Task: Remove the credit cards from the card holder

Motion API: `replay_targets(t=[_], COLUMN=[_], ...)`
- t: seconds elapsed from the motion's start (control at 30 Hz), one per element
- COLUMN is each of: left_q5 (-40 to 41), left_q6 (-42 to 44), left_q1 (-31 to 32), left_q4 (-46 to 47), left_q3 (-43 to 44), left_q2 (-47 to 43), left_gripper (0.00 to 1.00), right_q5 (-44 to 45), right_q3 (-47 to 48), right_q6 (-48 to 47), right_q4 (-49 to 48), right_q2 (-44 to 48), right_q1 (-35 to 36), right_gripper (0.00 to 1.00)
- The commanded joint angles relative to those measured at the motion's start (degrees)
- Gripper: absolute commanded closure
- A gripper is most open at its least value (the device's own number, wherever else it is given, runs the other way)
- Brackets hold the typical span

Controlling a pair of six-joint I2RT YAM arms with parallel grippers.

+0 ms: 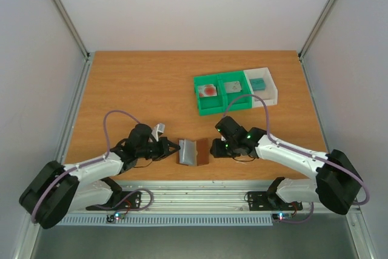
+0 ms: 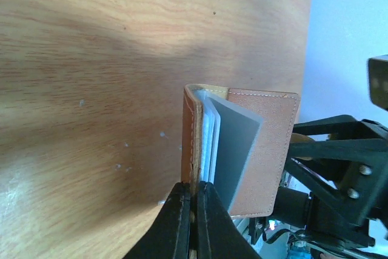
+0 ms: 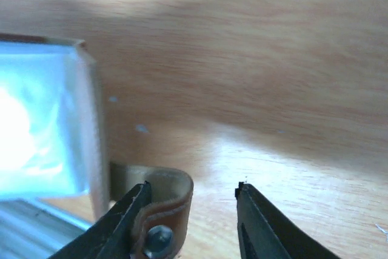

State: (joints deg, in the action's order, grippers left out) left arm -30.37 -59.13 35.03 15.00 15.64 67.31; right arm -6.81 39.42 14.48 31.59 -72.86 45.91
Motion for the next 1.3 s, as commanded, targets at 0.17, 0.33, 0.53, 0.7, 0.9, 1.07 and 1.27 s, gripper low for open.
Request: replay_targets(t=[0.17, 0.33, 0.53, 0.7, 0.9, 1.07, 1.27], left_q5=[3.43, 4.10, 3.35, 4.76, 4.91, 5.07, 5.29], left_q6=[2.19, 2.33, 2.27, 2.18, 2.09, 2.01, 2.01], left_q1=[0.18, 0.24, 0.49, 1.85, 2.53, 2.59, 2.55], left_q4=[-8.58, -10.24, -9.76, -10.34, -10.00, -10.00, -10.37], left_q3=[1.85, 2.03, 2.11, 2.12, 2.12, 2.03, 1.68], left_q2=[-7.26, -7.76, -7.49, -7.82, -7.26, -7.78, -7.78], left_gripper=[1.00, 1.00, 0.99, 1.00, 1.00, 1.00, 1.00], right_q5=[-7.86, -6.94, -5.99, -5.95, -3.91, -0.72, -0.43], right_q3=[8.64, 12.07, 16.94, 20.90, 25.40, 26.66, 25.63], right_q6=[2.75, 3.38, 4.67, 6.33, 6.58, 6.77, 6.46], right_q4=[4.34, 3.25, 1.68, -0.27, 0.10, 0.98, 1.18], right_q2=[6.14, 5.81, -2.98, -11.82, -20.88, -25.48, -26.43], right_q1=[1.97, 4.80, 7.56, 7.70, 7.69, 7.69, 7.63], right_gripper=[0.49, 0.43, 0.33, 0.29, 0.31, 0.34, 0.41])
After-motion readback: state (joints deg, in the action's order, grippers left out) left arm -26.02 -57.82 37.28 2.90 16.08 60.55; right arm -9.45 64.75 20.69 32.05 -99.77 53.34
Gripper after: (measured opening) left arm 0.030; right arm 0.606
